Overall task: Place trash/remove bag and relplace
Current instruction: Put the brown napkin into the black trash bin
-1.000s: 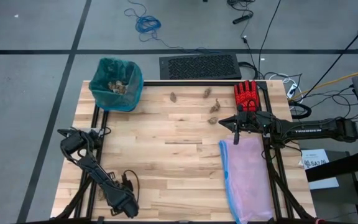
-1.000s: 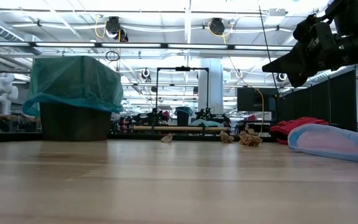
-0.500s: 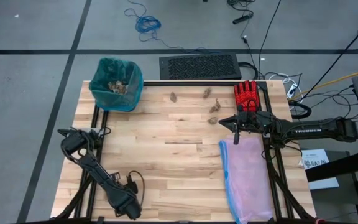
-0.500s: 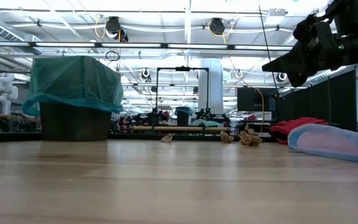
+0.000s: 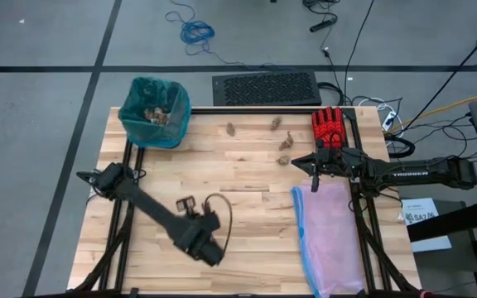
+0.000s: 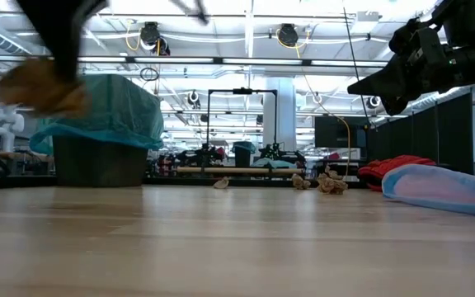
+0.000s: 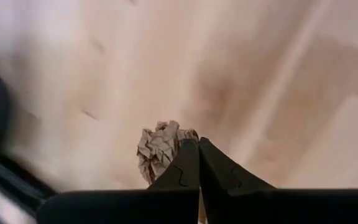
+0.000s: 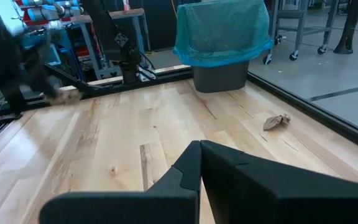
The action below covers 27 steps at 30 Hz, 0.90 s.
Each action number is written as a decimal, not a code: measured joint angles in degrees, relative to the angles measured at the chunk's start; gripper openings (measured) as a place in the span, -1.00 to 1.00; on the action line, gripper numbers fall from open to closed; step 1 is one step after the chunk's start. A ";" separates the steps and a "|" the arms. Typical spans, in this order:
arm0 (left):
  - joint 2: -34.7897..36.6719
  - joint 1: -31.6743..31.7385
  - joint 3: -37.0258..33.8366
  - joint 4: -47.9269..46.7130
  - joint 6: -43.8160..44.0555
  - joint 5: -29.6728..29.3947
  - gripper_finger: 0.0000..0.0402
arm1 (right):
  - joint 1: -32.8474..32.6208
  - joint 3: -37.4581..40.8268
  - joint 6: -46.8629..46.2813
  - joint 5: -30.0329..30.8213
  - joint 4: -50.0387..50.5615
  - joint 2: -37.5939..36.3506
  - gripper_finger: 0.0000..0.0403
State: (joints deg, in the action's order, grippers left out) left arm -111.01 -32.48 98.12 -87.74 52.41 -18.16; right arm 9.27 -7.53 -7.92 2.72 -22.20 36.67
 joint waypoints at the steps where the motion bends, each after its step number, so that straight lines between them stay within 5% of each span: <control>1: 0.81 1.37 1.48 -1.29 -1.64 -1.51 -1.00 | 0.01 0.00 0.00 0.00 0.00 0.02 -1.00; 13: 28.26 18.41 3.62 -2.37 -9.89 -23.27 -1.00 | 0.01 0.00 -0.33 0.00 0.02 0.00 -1.00; 19: 37.50 32.24 3.62 -2.38 -15.72 -25.26 -1.00 | 0.01 0.00 0.00 0.00 -0.40 0.02 -1.00; 27: 38.55 50.81 3.39 -2.15 -26.50 -22.40 -1.00 | 0.01 0.00 -0.37 0.00 -1.98 0.02 -1.00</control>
State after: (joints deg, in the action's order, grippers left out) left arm -72.46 18.34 101.50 -89.89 25.91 -40.56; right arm 9.28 -7.53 -8.29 2.72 -24.18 36.68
